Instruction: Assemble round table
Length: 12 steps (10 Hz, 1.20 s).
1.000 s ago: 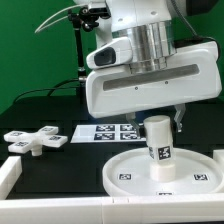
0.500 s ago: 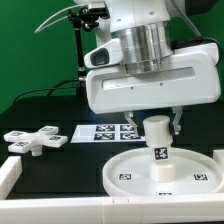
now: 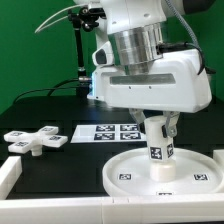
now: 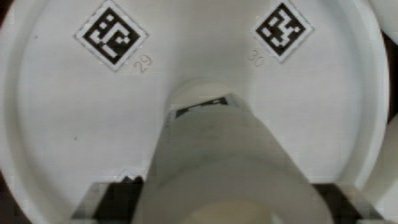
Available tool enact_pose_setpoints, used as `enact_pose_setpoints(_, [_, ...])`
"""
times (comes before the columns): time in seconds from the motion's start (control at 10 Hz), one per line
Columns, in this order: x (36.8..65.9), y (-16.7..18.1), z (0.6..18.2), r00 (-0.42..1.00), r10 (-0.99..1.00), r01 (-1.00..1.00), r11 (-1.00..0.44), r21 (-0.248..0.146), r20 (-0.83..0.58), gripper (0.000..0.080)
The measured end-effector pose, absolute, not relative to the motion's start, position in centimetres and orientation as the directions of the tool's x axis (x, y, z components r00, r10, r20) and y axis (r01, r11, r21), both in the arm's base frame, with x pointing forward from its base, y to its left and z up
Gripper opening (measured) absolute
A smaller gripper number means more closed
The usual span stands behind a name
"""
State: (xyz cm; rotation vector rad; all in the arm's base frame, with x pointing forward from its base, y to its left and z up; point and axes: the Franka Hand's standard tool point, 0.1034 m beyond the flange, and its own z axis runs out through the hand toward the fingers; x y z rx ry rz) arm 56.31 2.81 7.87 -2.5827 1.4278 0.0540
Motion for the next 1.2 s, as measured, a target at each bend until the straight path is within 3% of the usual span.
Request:
enact_pose_setpoints(0.5, [56.21,3.00,7.80,0.269,-0.946,-0.961,-0.251,-0.116,-0.180,0.0409])
enact_pose_setpoints(0.9, [56.01,3.36,7.79,-0.215,-0.937,-0.973,0.229,-0.018,-0.273,0.0409])
enact_pose_setpoints(1.2, [56.17,3.26,7.52,-0.399,-0.868,-0.911,0.411,0.023,-0.296,0.0409])
